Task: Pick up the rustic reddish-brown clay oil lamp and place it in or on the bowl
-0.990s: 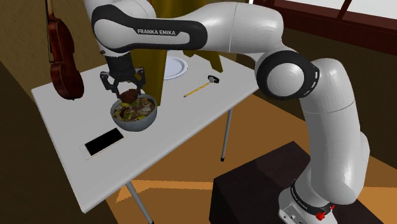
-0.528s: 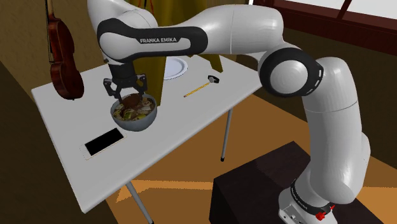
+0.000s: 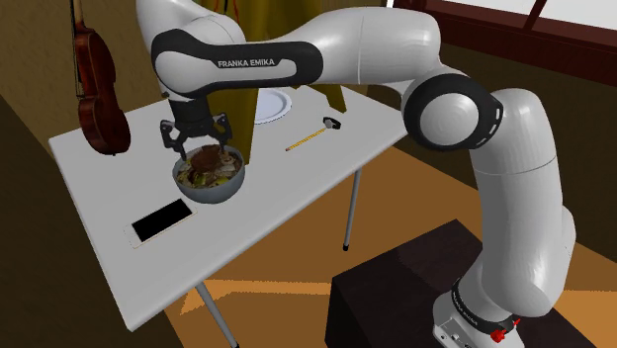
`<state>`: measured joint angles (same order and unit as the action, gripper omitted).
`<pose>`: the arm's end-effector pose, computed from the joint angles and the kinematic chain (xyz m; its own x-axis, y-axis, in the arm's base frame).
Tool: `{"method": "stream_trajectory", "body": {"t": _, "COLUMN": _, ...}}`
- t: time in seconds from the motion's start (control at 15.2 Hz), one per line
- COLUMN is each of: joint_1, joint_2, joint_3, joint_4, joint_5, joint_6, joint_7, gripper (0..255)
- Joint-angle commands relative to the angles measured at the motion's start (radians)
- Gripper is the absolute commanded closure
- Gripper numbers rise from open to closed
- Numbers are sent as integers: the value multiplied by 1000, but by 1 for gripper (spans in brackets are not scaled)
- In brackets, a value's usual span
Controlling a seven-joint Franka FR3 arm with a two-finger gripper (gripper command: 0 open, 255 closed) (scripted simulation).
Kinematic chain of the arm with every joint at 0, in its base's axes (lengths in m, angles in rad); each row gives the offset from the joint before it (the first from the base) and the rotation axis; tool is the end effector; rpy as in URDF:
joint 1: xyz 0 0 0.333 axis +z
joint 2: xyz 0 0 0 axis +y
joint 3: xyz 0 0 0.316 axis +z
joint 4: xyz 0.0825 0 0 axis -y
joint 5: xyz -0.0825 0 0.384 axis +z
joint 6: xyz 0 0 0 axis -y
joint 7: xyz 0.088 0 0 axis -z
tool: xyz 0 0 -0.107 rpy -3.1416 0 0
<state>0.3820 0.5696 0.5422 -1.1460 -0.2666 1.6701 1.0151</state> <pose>0.5220 0.4788 0.5069 0.9897 -0.1431 -0.0003 -0.1430 -0.9893 -0.0301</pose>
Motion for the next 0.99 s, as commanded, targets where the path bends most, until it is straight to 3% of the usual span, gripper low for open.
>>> {"method": "stream_trajectory", "body": {"t": 0.0, "joint_1": 0, "joint_2": 0, "joint_3": 0, "joint_4": 0, "joint_5": 0, "joint_6": 0, "joint_7": 0, "gripper": 0}}
{"method": "stream_trajectory", "body": {"t": 0.13, "joint_1": 0, "joint_2": 1, "joint_3": 0, "joint_4": 0, "joint_5": 0, "joint_6": 0, "joint_7": 0, "gripper": 0}}
{"method": "stream_trajectory", "body": {"t": 0.4, "joint_1": 51, "joint_2": 43, "joint_3": -6, "joint_4": 207, "joint_5": -16, "joint_6": -158, "joint_7": -11, "gripper": 0}}
{"method": "stream_trajectory", "body": {"t": 0.92, "joint_1": 51, "joint_2": 43, "joint_3": -6, "joint_4": 207, "joint_5": -16, "joint_6": -158, "joint_7": -11, "gripper": 0}}
